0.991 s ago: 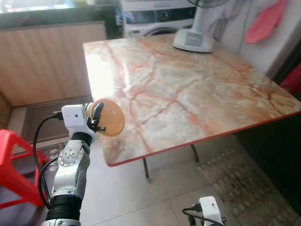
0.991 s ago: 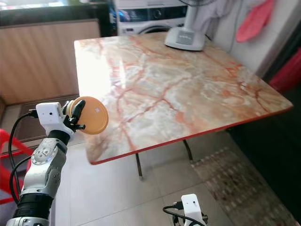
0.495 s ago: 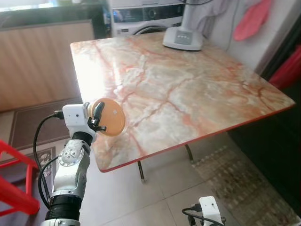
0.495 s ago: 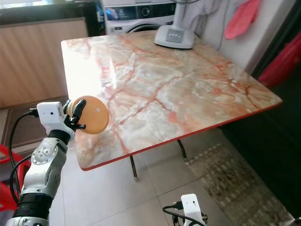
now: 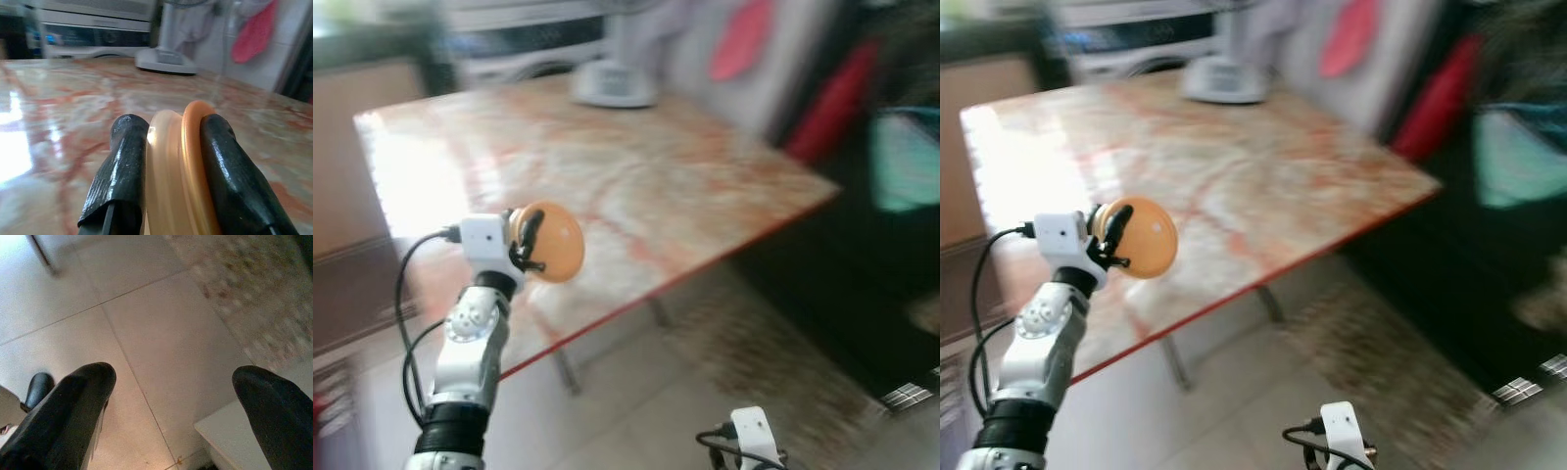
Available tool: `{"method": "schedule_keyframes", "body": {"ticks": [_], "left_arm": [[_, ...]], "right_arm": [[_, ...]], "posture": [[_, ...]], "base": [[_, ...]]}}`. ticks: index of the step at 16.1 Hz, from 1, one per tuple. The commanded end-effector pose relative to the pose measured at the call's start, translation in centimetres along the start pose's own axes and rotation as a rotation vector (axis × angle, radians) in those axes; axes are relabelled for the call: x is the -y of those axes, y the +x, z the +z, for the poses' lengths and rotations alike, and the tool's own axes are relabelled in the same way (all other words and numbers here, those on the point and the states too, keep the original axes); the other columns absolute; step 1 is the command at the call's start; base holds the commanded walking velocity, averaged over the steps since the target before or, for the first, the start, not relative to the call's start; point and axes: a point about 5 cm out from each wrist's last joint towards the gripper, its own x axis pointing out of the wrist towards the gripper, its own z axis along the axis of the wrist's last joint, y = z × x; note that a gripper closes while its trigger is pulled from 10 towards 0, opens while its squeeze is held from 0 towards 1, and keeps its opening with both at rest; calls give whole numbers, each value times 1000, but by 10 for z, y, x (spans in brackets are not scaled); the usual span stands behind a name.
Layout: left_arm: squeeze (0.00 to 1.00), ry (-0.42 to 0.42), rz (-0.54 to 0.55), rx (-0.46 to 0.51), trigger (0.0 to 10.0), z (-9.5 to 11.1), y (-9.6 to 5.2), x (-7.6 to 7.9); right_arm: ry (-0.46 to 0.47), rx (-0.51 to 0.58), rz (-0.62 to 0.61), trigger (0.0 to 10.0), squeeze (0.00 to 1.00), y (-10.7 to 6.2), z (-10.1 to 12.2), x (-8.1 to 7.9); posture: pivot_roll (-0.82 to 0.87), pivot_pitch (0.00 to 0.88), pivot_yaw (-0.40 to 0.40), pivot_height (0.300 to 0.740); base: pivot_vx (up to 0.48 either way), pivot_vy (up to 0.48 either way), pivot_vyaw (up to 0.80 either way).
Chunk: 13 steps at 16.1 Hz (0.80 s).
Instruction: Restocking fridge
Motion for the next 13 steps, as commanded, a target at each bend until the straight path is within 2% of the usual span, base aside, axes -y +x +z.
{"method": "schedule_keyframes", "body": {"ticks": [1, 13], "left_arm": [[0, -1, 1, 30, 10000, 6, 1, 0], [0, 9, -6, 39, 10000, 8, 2, 0]], "right_arm": [[0, -19, 4, 10000, 0, 0, -4, -1], [-4, -26, 10, 10000, 0, 0, -3, -2]], "posture": [[80, 0, -38, 740], [82, 0, -39, 740]], "base": [[0, 0, -800], [0, 0, -800]]}}
